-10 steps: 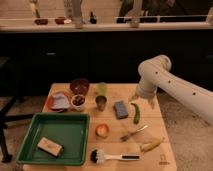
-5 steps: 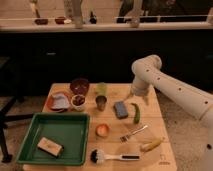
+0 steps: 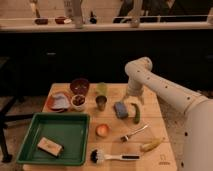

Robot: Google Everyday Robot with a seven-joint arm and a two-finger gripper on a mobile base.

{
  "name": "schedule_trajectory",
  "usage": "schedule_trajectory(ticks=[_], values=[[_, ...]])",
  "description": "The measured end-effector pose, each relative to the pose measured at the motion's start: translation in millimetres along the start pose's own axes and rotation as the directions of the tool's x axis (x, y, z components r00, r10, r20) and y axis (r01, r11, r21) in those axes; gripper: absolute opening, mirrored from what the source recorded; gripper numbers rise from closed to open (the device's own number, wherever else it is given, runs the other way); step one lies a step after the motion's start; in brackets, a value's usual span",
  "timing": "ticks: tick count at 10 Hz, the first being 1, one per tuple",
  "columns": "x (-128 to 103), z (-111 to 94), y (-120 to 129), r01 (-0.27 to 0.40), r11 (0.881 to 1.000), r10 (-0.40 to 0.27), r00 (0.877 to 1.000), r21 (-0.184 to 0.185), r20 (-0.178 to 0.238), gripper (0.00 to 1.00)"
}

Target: Wipe tray with sponge

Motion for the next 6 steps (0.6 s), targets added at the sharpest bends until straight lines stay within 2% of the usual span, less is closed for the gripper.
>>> schedule_trajectory(ticks=[3, 6], values=[[5.2, 14.5, -4.5, 0.018, 1.0, -0.017, 1.0, -0.005, 0.023, 0.8], [5.8, 27.1, -15.6, 0.045, 0.999, -0.045, 0.998, 0.014, 0.053, 0.8]])
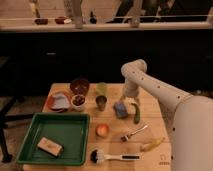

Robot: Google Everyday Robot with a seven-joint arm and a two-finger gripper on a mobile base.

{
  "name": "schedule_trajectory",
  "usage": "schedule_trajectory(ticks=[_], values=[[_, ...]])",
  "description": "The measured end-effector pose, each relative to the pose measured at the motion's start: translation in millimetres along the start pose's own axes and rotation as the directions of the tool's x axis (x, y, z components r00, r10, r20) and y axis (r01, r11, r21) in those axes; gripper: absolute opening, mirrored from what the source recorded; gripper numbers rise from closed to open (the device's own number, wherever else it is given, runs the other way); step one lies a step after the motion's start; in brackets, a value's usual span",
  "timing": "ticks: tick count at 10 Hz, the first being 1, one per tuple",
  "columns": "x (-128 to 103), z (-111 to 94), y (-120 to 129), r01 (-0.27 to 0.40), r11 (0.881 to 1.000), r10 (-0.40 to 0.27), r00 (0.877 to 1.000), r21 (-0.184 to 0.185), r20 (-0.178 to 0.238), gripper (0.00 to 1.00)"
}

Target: Wipe tray with sponge

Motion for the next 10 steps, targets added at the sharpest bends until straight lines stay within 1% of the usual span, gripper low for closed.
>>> schedule_trajectory(ticks=[2, 6, 10], values=[[-0.9, 6.9, -5.2, 0.021, 1.0, -0.022, 0.999, 0.019, 0.023, 0.8], [-1.5, 18.2, -21.8, 0.08, 0.995, -0.084, 0.994, 0.064, 0.068, 0.8], [5.5, 24.6, -31.6, 0.108, 0.989, -0.118, 0.988, 0.104, 0.095, 0.8]])
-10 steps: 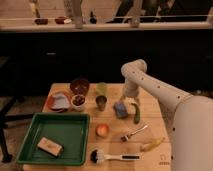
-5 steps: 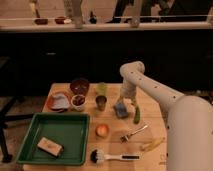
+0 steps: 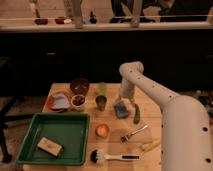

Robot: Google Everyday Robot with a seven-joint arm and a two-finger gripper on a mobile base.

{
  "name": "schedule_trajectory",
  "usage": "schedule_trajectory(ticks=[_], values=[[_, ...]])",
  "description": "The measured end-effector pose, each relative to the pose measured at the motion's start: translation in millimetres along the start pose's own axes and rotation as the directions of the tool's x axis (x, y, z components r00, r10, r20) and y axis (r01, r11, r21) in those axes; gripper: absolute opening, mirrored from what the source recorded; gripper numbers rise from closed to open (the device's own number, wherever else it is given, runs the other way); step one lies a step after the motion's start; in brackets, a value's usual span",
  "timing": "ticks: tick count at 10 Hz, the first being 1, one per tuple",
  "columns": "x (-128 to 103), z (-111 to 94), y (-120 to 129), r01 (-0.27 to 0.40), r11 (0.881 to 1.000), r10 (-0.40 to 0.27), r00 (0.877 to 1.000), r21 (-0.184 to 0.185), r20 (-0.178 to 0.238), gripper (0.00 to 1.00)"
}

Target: Wipe tray with sponge

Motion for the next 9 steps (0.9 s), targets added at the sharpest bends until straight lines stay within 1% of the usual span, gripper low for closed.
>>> schedule_trajectory(ticks=[3, 5, 6, 7, 8, 9], values=[[7.9, 3.4, -3.3, 0.015, 0.999, -0.015, 1.0, 0.037, 0.005, 0.8], [10.0, 5.0, -6.1, 0.032, 0.998, -0.032, 0.999, 0.047, 0.003, 0.8], [10.4, 7.4, -8.1, 0.045, 0.998, -0.045, 0.999, 0.044, -0.003, 0.8], [9.1, 10.1, -9.1, 0.058, 0.998, -0.058, 0.998, 0.033, -0.007, 0.8], [7.8, 11.9, -10.7, 0.074, 0.997, -0.074, 0.997, 0.019, -0.017, 0.8], [5.7, 14.5, -13.4, 0.1, 0.995, -0.101, 0.994, -0.012, -0.031, 0.8]])
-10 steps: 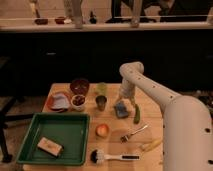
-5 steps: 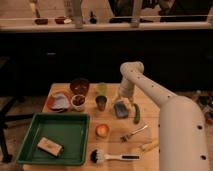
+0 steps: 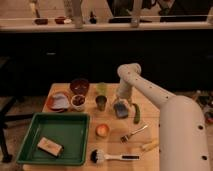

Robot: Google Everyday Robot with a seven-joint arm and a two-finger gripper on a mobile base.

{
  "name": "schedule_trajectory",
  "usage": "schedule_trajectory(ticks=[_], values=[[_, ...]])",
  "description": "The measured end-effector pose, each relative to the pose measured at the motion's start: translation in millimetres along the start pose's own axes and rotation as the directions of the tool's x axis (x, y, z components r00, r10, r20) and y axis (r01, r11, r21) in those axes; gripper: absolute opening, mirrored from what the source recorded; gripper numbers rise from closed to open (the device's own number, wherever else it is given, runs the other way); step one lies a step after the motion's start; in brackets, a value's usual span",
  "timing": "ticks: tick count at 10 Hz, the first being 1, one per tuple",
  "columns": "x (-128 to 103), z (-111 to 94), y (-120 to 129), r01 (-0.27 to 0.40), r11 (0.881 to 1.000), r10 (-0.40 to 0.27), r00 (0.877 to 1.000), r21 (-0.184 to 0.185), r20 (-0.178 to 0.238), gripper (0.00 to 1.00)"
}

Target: Wipe tray with sponge

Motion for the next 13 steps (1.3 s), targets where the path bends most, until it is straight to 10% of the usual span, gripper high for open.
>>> schedule_trajectory(ticks=[4, 13], values=[[-1.8, 6.9, -4.6, 0.042, 0.997, -0.043, 0.999, -0.06, -0.017, 0.8], [5.1, 15.9, 14.2, 0.01, 0.999, -0.008, 0.999, -0.054, 0.038, 0.8]])
